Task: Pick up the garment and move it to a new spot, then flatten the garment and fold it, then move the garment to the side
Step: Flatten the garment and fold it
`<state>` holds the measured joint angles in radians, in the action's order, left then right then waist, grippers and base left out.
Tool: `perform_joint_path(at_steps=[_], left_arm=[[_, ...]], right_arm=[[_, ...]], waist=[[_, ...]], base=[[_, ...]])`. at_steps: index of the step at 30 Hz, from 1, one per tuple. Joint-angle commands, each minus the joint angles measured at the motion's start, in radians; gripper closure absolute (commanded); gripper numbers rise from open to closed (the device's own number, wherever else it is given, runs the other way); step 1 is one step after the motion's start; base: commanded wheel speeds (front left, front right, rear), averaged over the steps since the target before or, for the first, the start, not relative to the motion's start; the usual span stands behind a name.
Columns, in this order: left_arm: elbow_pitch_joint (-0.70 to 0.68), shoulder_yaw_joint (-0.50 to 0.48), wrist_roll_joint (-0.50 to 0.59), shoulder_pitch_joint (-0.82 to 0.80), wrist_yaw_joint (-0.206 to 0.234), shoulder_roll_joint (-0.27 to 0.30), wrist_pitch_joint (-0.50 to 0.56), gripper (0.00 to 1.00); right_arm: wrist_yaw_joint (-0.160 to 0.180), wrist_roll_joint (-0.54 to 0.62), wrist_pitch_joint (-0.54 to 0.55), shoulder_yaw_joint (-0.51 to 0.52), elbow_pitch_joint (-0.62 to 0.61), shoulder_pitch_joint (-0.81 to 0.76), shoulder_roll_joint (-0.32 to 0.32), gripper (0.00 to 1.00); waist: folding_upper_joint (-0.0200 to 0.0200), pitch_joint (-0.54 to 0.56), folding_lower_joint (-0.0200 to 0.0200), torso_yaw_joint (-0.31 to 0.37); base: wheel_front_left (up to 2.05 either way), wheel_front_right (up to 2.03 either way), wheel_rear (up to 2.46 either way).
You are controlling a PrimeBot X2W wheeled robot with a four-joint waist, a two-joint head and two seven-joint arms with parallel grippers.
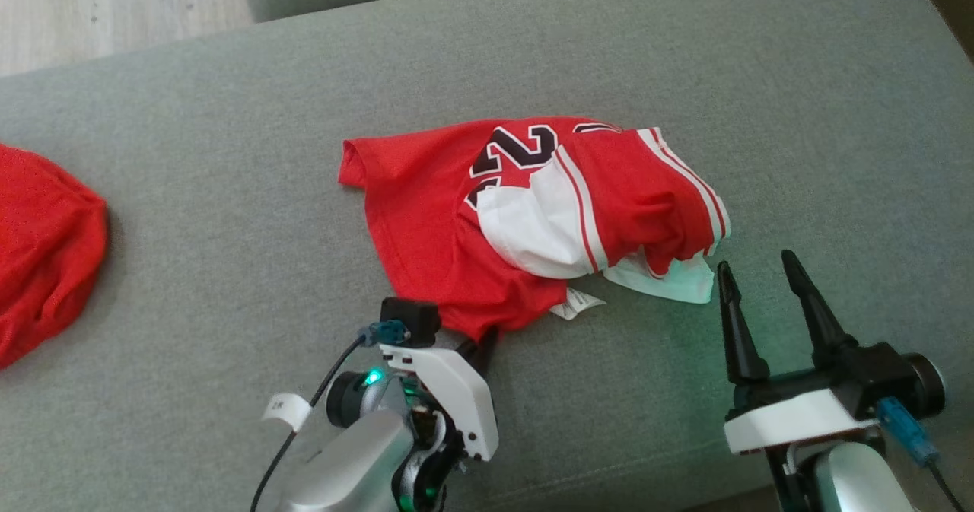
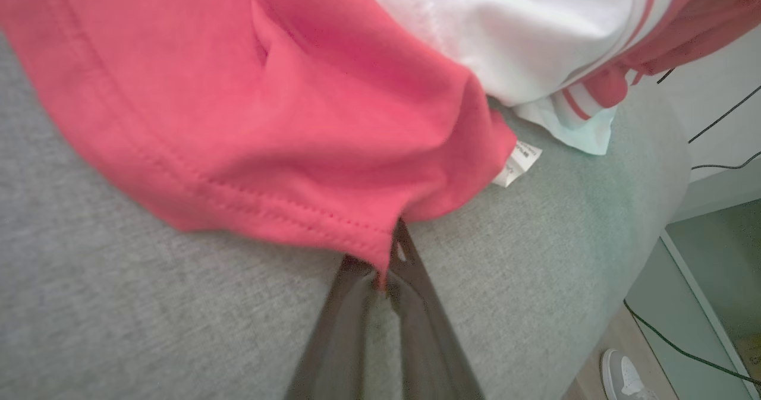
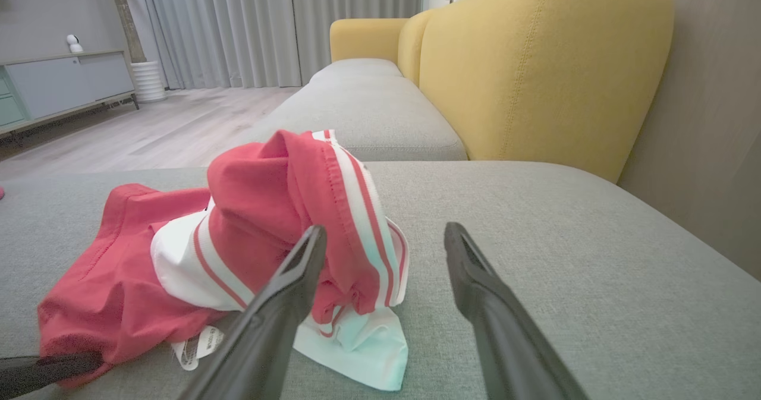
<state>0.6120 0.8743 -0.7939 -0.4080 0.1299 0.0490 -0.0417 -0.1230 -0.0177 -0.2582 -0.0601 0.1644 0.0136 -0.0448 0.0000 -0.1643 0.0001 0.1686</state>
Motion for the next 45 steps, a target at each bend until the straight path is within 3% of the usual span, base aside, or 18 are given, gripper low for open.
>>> perform_joint_path(at_steps=[1, 5, 7, 11, 18, 23, 26, 27, 28, 31, 39, 42, 45], left_arm=[[-0.013, -0.010, -0.012, -0.036, -0.006, 0.001, -0.013, 1.00], [-0.028, -0.027, -0.051, -0.041, -0.030, 0.009, -0.028, 1.00], [-0.065, -0.042, -0.062, -0.036, -0.041, 0.045, -0.023, 1.00], [-0.210, -0.077, -0.090, 0.009, -0.040, 0.176, 0.024, 1.00], [-0.520, -0.109, -0.143, 0.145, 0.025, 0.467, 0.219, 1.00], [-0.606, -0.082, -0.150, 0.232, 0.067, 0.585, 0.317, 1.00], [-0.601, -0.093, -0.136, 0.258, 0.112, 0.589, 0.289, 0.99], [-0.596, -0.094, -0.125, 0.261, 0.125, 0.585, 0.273, 0.54], [-0.594, -0.091, -0.116, 0.264, 0.131, 0.578, 0.262, 0.00], [-0.603, -0.082, -0.103, 0.272, 0.141, 0.562, 0.243, 0.00], [-0.745, -0.120, -0.045, 0.239, 0.223, 0.565, 0.190, 0.00], [-0.785, -0.101, -0.030, 0.186, 0.217, 0.519, 0.202, 0.00], [-0.740, -0.053, 0.002, 0.114, 0.207, 0.454, 0.235, 0.00]], right_arm=[[-0.008, -0.004, -0.004, -0.017, -0.030, 0.026, -0.005, 0.00], [-0.008, -0.005, -0.004, -0.001, -0.031, 0.007, -0.005, 0.00], [-0.008, -0.006, -0.004, 0.004, -0.030, -0.003, -0.005, 0.00], [-0.008, -0.014, -0.004, 0.014, -0.029, -0.026, -0.005, 0.00], [-0.008, -0.026, -0.004, 0.017, -0.028, -0.053, -0.005, 0.00], [-0.008, -0.031, -0.004, 0.003, -0.020, -0.049, -0.005, 0.00], [-0.008, -0.031, -0.004, -0.001, -0.016, -0.048, -0.005, 0.00], [-0.008, -0.030, -0.004, -0.003, -0.015, -0.048, -0.005, 0.00], [-0.008, -0.030, -0.004, -0.005, -0.013, -0.048, -0.005, 0.00], [-0.008, -0.025, -0.004, -0.008, -0.011, -0.052, -0.005, 0.00], [-0.008, -0.015, -0.004, 0.000, -0.014, -0.071, -0.005, 0.00], [-0.008, -0.015, -0.004, -0.008, -0.016, -0.065, -0.005, 0.00], [-0.008, -0.016, -0.004, -0.016, -0.017, -0.050, -0.005, 0.00]], waist=[[0.0000, 0.006, -0.0001, -0.005], [0.0000, 0.028, -0.0001, -0.025], [0.0000, 0.041, -0.0001, -0.038], [0.0000, 0.070, -0.0001, -0.069], [0.0000, 0.100, -0.0001, -0.127], [0.0000, 0.108, -0.0001, -0.142], [0.0000, 0.113, -0.0001, -0.144], [0.0000, 0.115, -0.0001, -0.143], [0.0000, 0.118, -0.0001, -0.141], [0.0000, 0.125, -0.0001, -0.131], [0.0000, 0.136, -0.0001, -0.097], [0.0000, 0.123, -0.0001, -0.083], [0.0000, 0.105, -0.0001, -0.063]], base=[[0.00, 0.00, 0.00], [0.00, 0.00, 0.00], [0.00, 0.00, 0.00], [0.00, 0.00, 0.00], [0.00, 0.00, 0.00], [0.00, 0.00, 0.00], [0.00, 0.00, 0.00], [0.00, 0.00, 0.00], [0.00, 0.00, 0.00], [0.00, 0.00, 0.00], [0.00, 0.00, 0.00], [0.00, 0.00, 0.00], [0.00, 0.00, 0.00]])
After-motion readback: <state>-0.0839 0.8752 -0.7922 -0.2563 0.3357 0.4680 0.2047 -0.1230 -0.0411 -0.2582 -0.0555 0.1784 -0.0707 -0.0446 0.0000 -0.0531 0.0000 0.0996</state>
